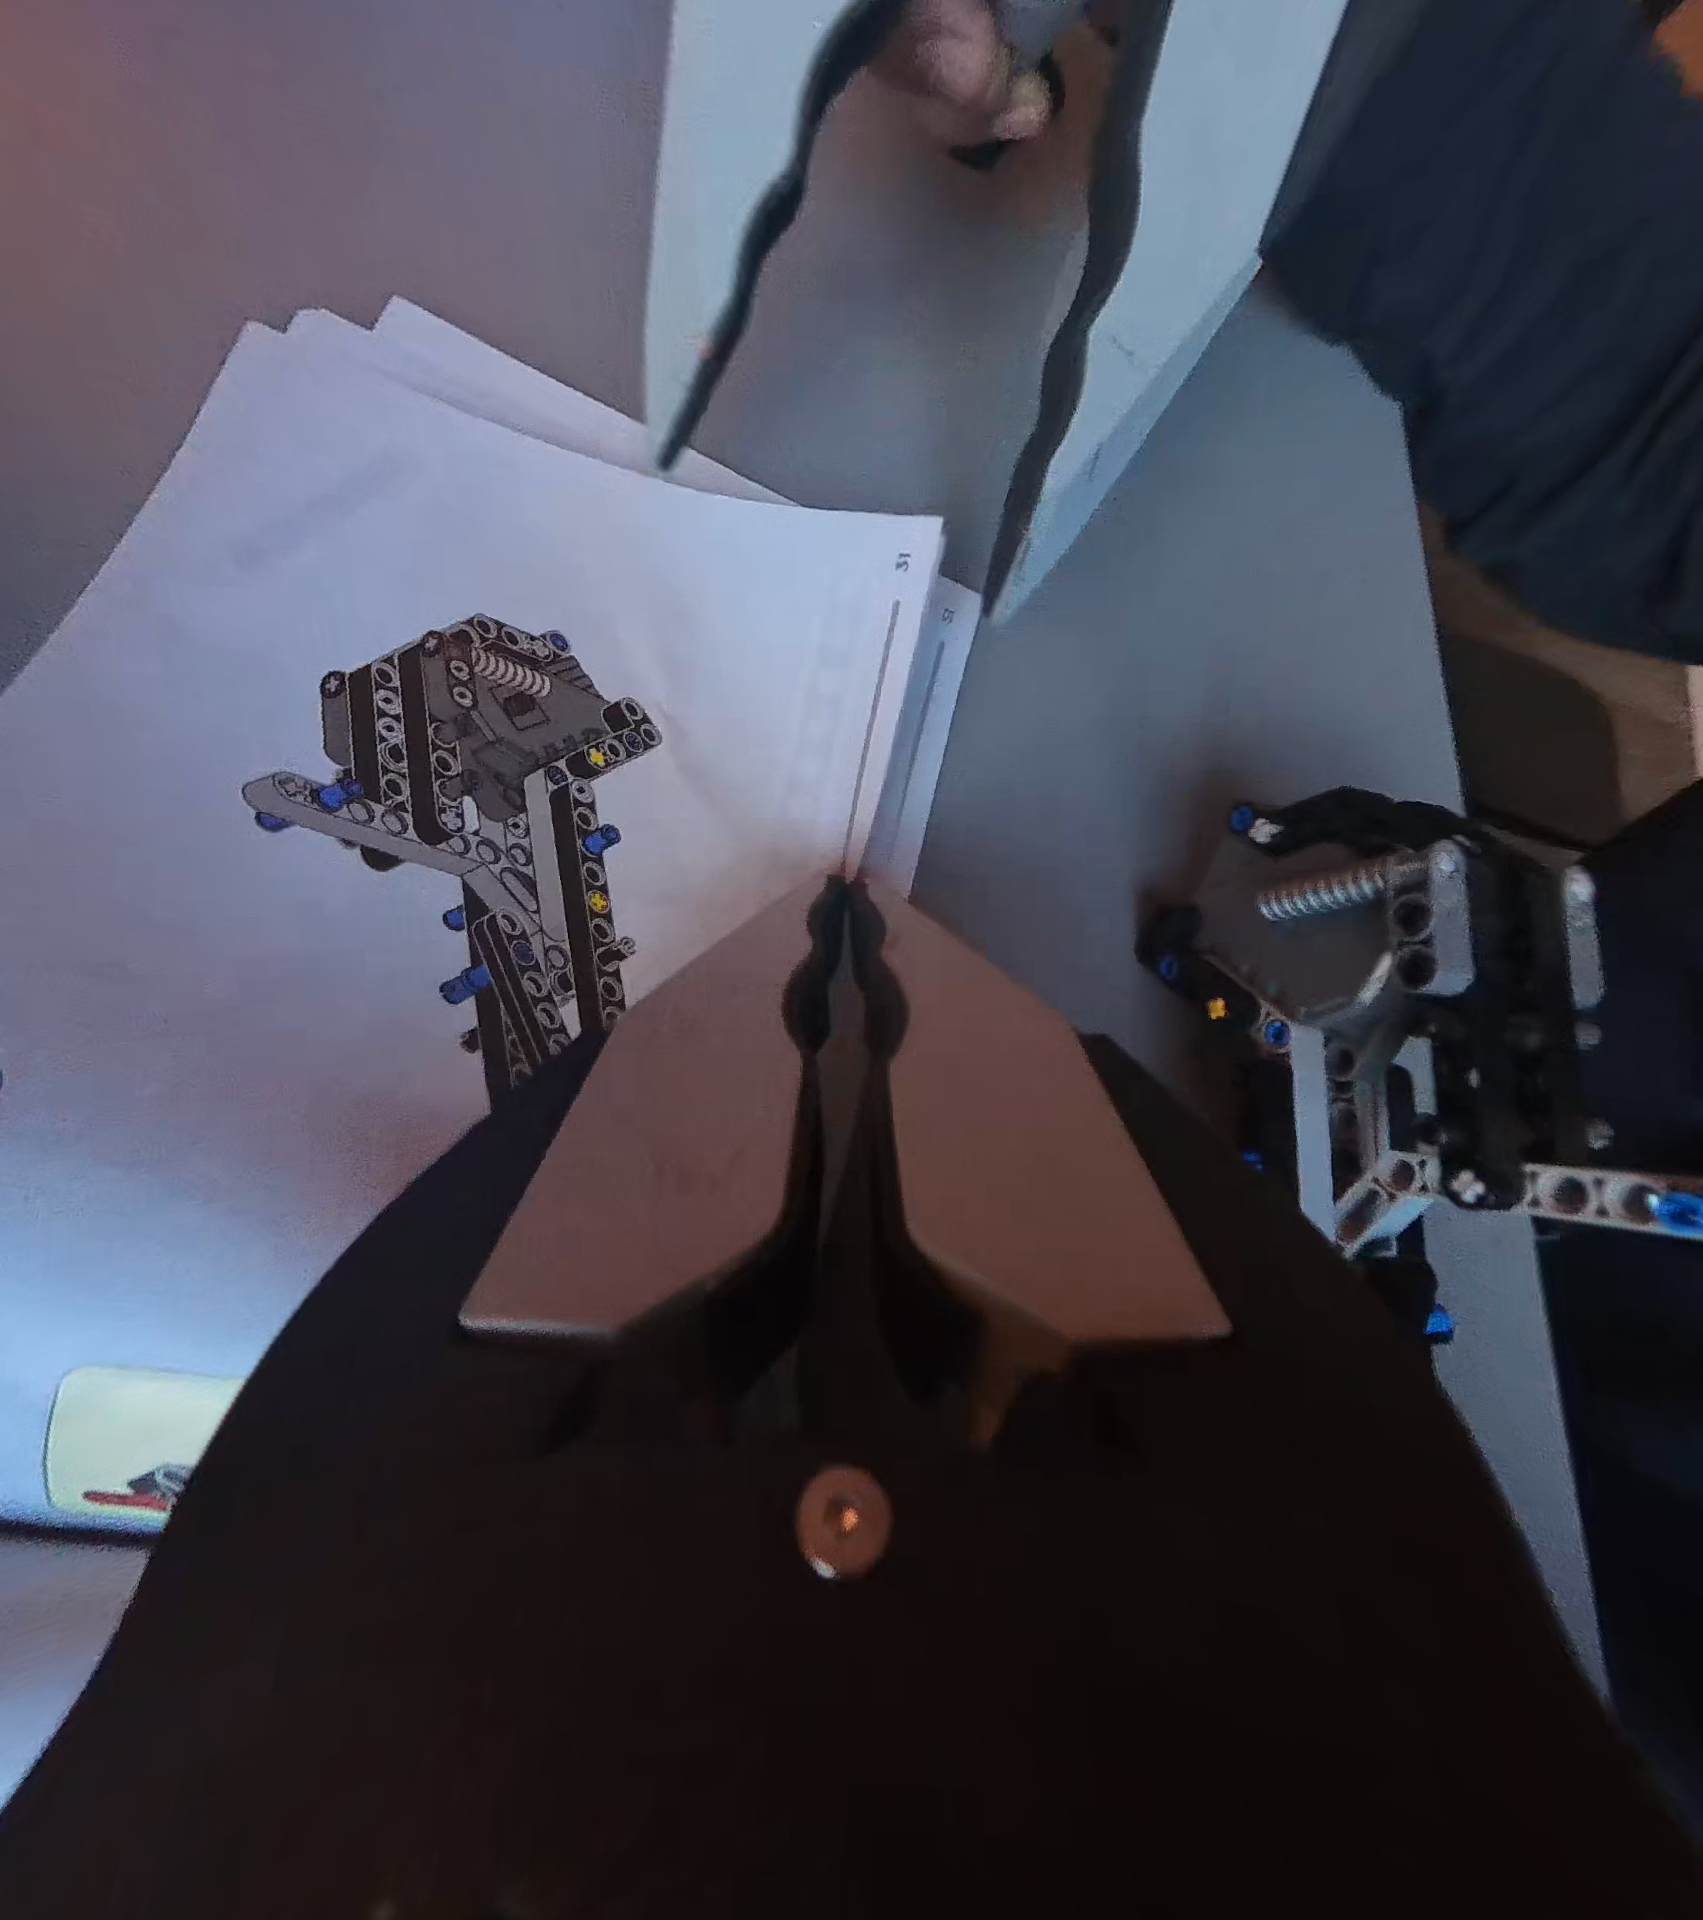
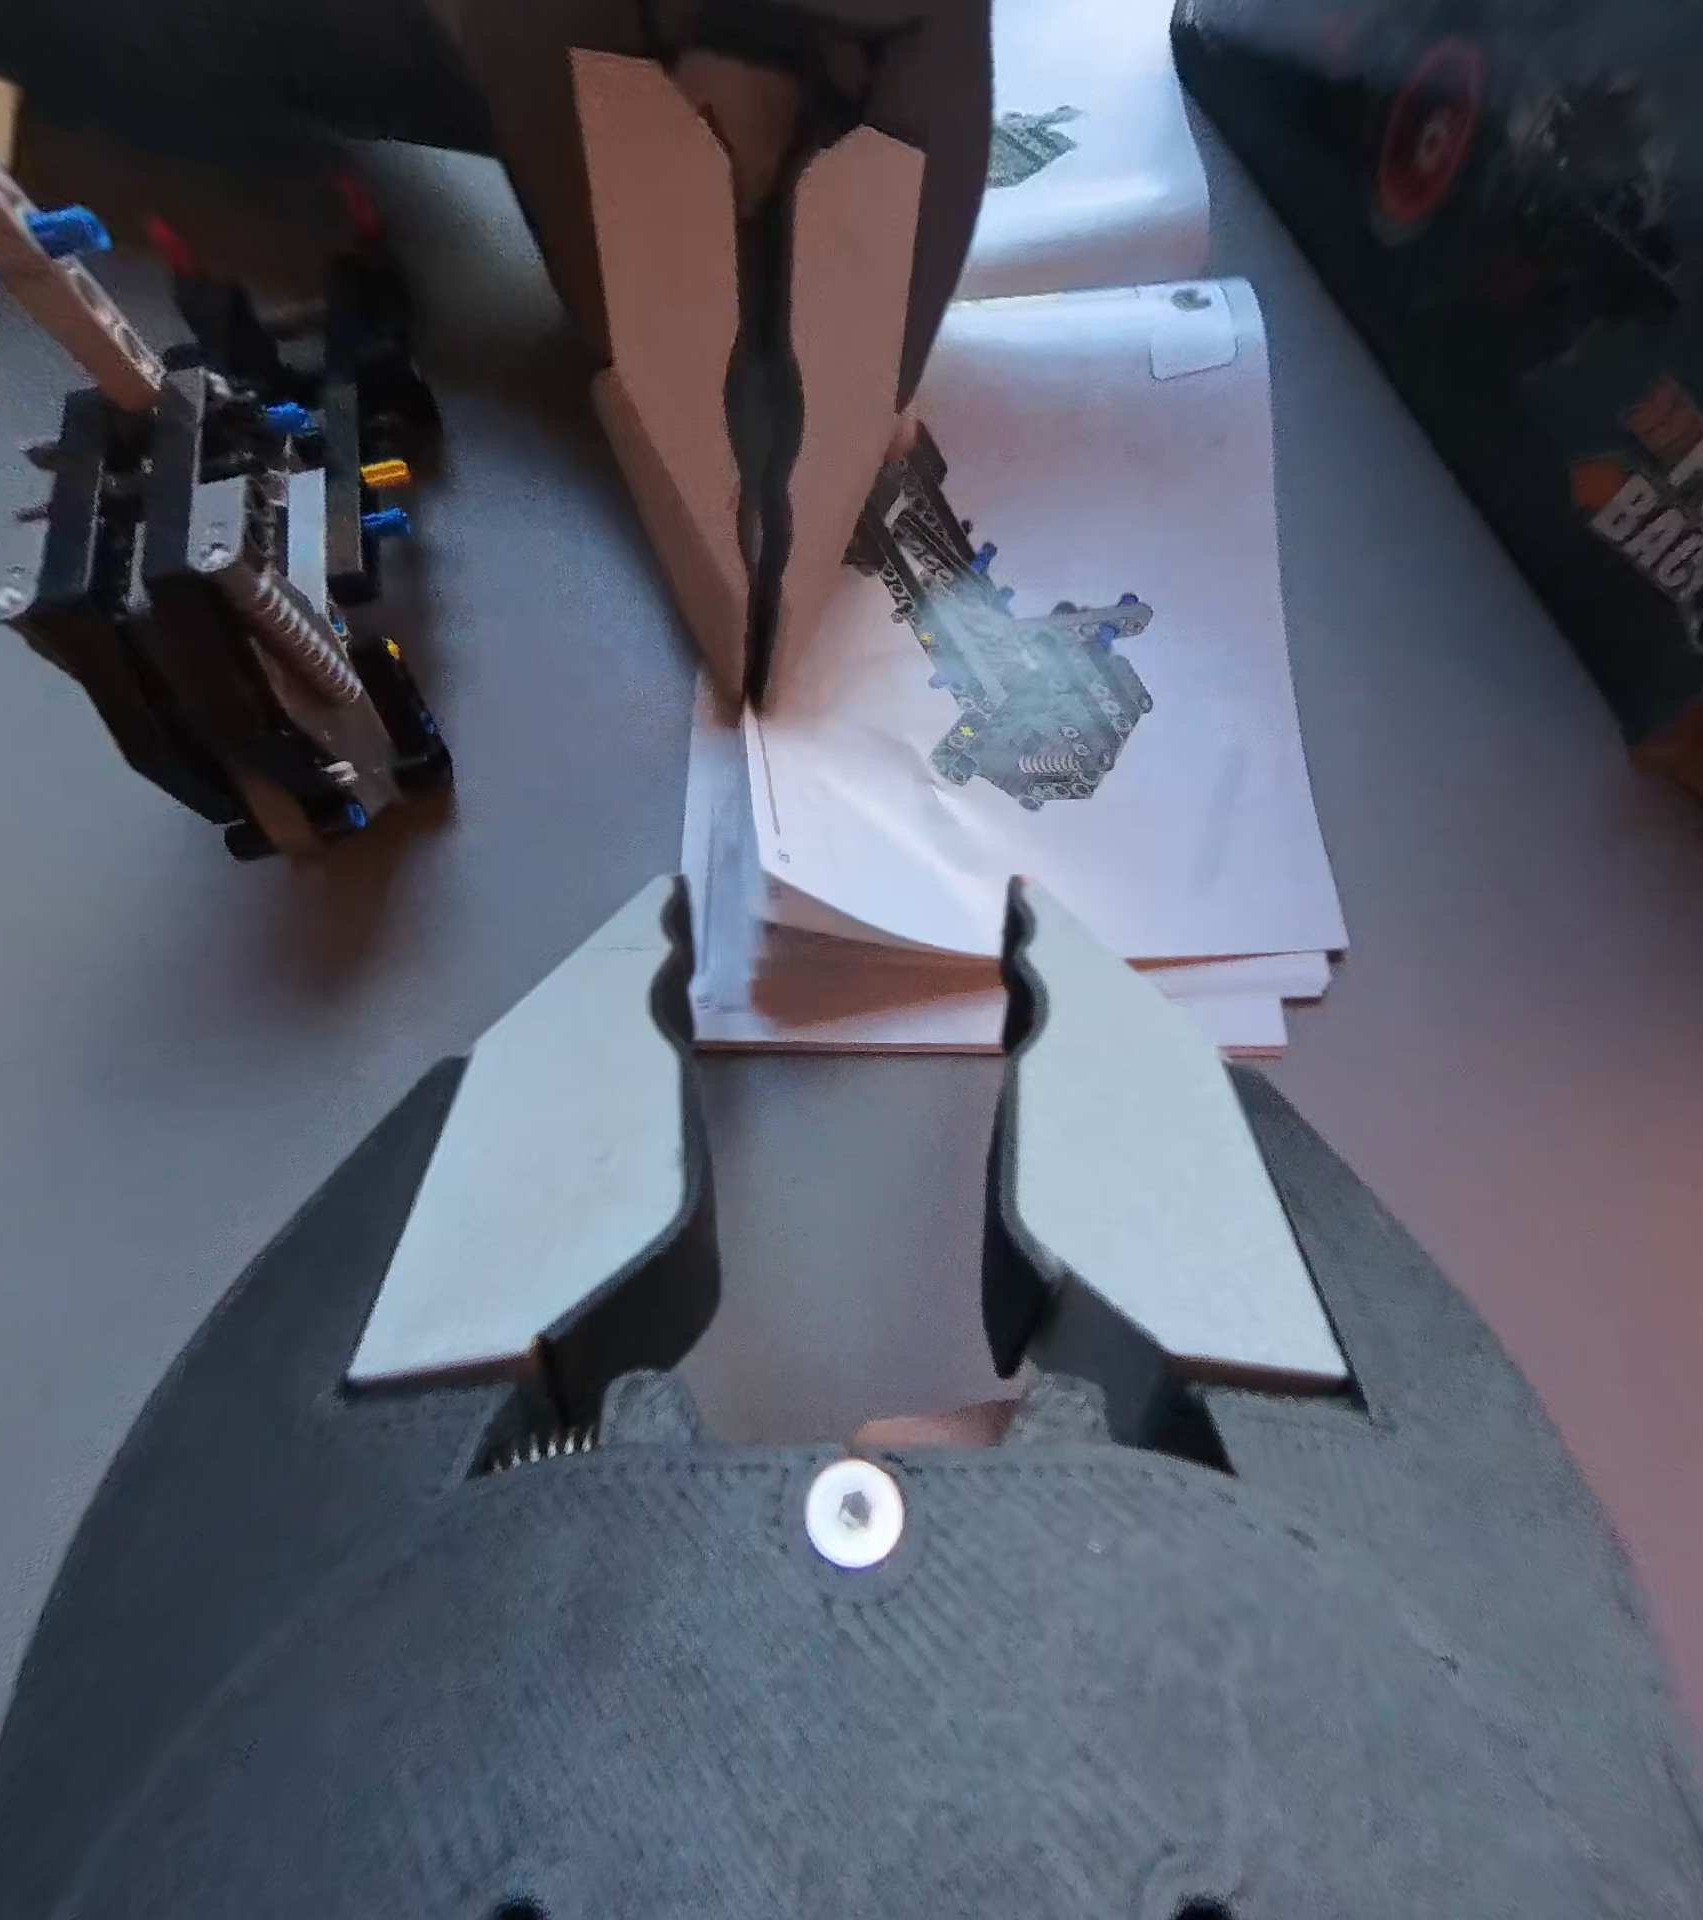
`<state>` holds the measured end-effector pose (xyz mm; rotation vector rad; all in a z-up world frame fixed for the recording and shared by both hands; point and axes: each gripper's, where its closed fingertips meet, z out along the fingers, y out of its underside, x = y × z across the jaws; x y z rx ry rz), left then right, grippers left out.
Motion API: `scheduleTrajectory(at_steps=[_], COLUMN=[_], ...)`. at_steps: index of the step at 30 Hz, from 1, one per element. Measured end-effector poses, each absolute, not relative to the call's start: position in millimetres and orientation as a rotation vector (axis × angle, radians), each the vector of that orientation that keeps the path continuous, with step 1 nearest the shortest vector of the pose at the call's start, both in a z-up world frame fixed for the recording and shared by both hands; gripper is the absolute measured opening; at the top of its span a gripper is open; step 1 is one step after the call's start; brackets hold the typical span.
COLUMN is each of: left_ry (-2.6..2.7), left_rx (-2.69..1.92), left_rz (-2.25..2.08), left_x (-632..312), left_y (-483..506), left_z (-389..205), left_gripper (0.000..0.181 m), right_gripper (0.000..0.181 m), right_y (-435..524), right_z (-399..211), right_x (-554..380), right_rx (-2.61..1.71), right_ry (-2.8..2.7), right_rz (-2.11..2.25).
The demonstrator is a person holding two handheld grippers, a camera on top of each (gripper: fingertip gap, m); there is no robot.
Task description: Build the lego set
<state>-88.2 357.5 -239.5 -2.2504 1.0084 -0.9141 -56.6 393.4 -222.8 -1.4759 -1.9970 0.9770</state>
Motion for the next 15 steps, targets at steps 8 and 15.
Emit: scheduleTrajectory(at_steps=[8,15], left_ry=[1.035,1.004], left_rx=[-2.226,-2.219], left_rz=[-0.909,-0.937], left_x=[-93,-99], left_y=[355,356], left_z=[-238,-236], left_gripper=[0.0,0.0], right_gripper=[0.028,0.028], right_y=[389,398], right_z=[-226,-208], right_x=[-58,-53], right_rx=[-1.39,-1.382], right_ry=[-2.05,-1.956], right_rz=[0.914,0.99])
